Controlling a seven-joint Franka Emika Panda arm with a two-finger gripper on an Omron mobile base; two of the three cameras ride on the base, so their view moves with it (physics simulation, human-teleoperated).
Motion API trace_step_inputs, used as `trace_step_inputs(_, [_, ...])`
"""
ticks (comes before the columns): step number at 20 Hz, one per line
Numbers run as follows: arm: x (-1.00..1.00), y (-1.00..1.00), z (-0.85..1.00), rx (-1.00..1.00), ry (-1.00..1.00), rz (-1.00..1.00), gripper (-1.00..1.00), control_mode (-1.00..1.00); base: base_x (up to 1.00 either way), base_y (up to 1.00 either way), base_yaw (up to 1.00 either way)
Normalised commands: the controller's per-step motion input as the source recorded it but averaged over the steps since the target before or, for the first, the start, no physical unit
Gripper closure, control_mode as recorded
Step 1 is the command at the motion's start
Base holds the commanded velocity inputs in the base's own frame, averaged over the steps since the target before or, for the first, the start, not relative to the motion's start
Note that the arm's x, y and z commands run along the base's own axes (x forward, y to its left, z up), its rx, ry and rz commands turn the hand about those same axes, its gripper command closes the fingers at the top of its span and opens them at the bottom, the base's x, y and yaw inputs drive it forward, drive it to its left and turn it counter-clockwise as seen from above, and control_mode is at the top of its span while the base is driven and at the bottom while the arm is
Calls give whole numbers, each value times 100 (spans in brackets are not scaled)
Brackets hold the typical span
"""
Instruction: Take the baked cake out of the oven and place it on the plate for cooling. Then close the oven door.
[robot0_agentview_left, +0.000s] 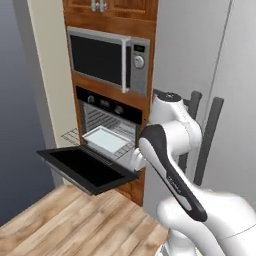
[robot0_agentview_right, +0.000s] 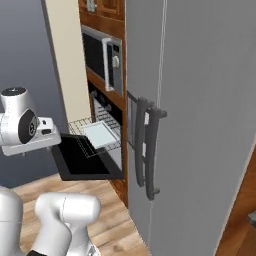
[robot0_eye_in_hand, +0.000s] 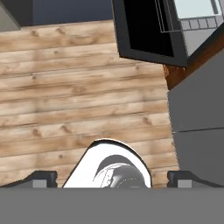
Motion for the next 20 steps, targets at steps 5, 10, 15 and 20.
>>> trace_step_inputs(5, [0, 0, 0, 0, 0, 0, -100, 100, 88, 21, 1])
trace_step_inputs(10, [0, 0, 0, 0, 0, 0, -100, 100, 76, 1, 18])
trace_step_inputs(15, [0, 0, 0, 0, 0, 0, -100, 100, 62, 0, 24])
trace_step_inputs(20, [31, 0, -30, -1, 1, 11, -100, -100, 19, 0, 10])
